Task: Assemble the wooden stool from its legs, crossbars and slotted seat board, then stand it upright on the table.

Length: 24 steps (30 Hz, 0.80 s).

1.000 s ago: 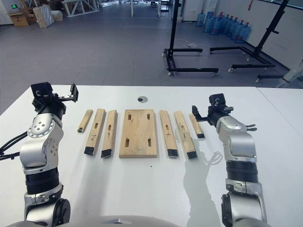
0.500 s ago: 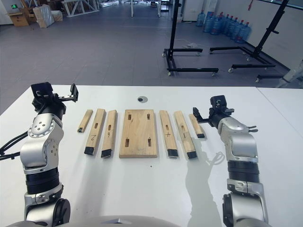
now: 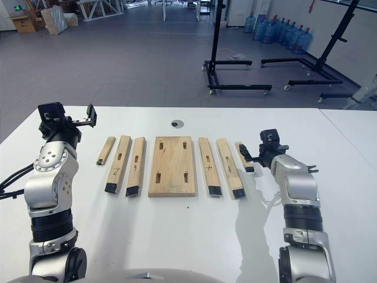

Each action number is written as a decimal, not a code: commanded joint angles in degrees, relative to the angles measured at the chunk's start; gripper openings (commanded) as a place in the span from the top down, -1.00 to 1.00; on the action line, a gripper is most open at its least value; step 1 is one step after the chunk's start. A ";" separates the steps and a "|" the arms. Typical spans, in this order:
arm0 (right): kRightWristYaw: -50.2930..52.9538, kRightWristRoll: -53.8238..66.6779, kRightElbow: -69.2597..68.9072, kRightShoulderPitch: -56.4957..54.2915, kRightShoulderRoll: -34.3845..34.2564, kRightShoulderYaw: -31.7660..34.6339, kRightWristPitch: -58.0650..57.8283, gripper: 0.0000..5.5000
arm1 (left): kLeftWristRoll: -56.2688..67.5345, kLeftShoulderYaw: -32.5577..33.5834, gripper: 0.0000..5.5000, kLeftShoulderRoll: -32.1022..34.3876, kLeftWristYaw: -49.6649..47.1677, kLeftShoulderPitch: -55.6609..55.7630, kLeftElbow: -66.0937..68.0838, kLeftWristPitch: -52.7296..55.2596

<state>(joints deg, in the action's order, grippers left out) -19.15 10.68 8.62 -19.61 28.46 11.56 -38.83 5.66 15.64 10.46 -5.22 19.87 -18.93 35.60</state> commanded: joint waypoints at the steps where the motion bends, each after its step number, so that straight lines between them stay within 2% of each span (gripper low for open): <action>1: -0.44 -0.26 0.06 0.48 0.95 0.14 0.39 -0.96 | -0.46 0.01 -0.96 0.46 -0.05 -0.77 -0.20 0.13; 19: -0.03 -0.38 1.14 -0.27 0.22 -0.78 0.93 -0.96 | -0.51 0.11 -0.96 0.66 -0.05 -0.39 0.67 -0.42; 24: -1.25 -2.19 8.76 -1.17 -0.86 -4.15 3.99 -0.96 | -0.52 0.36 -0.96 0.71 -0.19 -0.25 1.06 -0.77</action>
<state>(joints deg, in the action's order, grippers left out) -19.72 9.59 13.57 -19.77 28.27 8.80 -36.59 5.67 15.87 10.66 -5.20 19.61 -18.68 35.05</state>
